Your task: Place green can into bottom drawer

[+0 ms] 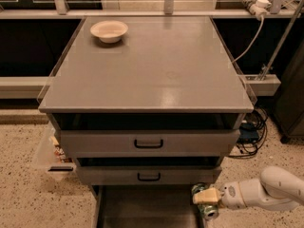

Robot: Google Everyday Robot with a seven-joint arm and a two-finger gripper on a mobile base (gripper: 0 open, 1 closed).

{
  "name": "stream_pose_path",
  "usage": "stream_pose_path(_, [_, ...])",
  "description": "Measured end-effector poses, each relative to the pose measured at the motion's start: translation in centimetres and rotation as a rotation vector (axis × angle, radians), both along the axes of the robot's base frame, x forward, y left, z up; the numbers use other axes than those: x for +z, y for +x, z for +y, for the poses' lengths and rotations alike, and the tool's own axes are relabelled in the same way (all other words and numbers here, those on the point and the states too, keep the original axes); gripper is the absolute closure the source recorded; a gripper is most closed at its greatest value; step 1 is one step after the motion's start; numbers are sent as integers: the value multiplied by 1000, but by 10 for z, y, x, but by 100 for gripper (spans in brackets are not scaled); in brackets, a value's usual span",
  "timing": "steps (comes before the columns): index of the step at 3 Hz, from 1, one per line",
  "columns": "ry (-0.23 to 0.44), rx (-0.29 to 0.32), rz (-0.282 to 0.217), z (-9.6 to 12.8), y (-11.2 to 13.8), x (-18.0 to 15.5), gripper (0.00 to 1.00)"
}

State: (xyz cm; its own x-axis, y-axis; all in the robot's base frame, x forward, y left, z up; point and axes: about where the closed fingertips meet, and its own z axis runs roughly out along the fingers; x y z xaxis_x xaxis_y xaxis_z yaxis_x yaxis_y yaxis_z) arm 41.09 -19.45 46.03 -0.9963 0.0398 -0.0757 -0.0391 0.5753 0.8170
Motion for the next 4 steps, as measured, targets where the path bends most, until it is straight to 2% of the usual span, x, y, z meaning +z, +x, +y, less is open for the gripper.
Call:
stream_pose_path(1, [18, -73, 87, 3, -4, -58, 100])
stream_pose_path(2, [12, -96, 144, 15, -2, -118, 100])
stream_pose_path(3, [20, -95, 155, 18, -6, -124, 100])
stream_pose_path(4, [27, -113, 193, 20, -7, -136, 100])
